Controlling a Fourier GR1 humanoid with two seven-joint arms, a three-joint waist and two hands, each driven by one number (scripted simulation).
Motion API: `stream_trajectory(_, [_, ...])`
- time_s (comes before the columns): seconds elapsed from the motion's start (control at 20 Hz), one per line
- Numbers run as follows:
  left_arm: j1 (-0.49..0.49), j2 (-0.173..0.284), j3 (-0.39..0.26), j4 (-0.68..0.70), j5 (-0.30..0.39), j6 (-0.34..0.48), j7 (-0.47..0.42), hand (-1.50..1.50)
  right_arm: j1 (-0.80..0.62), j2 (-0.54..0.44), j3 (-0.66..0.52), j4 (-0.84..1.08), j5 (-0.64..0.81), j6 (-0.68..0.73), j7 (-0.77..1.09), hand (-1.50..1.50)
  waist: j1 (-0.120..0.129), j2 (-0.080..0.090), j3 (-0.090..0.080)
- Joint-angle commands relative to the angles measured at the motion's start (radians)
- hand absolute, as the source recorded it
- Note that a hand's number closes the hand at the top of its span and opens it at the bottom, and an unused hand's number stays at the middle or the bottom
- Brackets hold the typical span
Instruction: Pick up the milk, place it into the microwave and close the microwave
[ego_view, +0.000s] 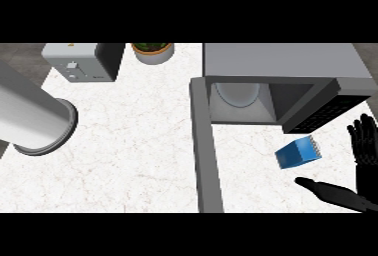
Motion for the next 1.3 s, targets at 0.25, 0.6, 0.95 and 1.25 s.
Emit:
stream_trajectory(0.25, [0.066,-0.001,0.05,-0.173,0.217,-0.001,0.057,-1.5,0.019,0.005,-0.028,0.282,0.042,0.001,-0.219,-1.5,-0.006,0.002,0.001])
stream_trajectory(0.6, [0.112,-0.021,0.074,-0.088,0.228,-0.113,-0.043,-1.5,-0.1,-0.06,-0.09,0.662,0.099,-0.026,-0.456,-1.5,0.019,0.003,0.002])
stream_trajectory(0.95, [0.216,-0.062,0.096,-0.118,0.239,-0.178,-0.064,-1.5,-0.192,-0.075,-0.115,0.905,0.082,0.0,-0.612,-1.5,0.01,0.002,0.001])
stream_trajectory(1.25, [0.18,-0.015,0.12,-0.107,0.297,-0.139,-0.029,-1.5,-0.33,-0.12,-0.166,1.13,0.059,0.028,-0.712,-1.5,0.012,0.006,0.003])
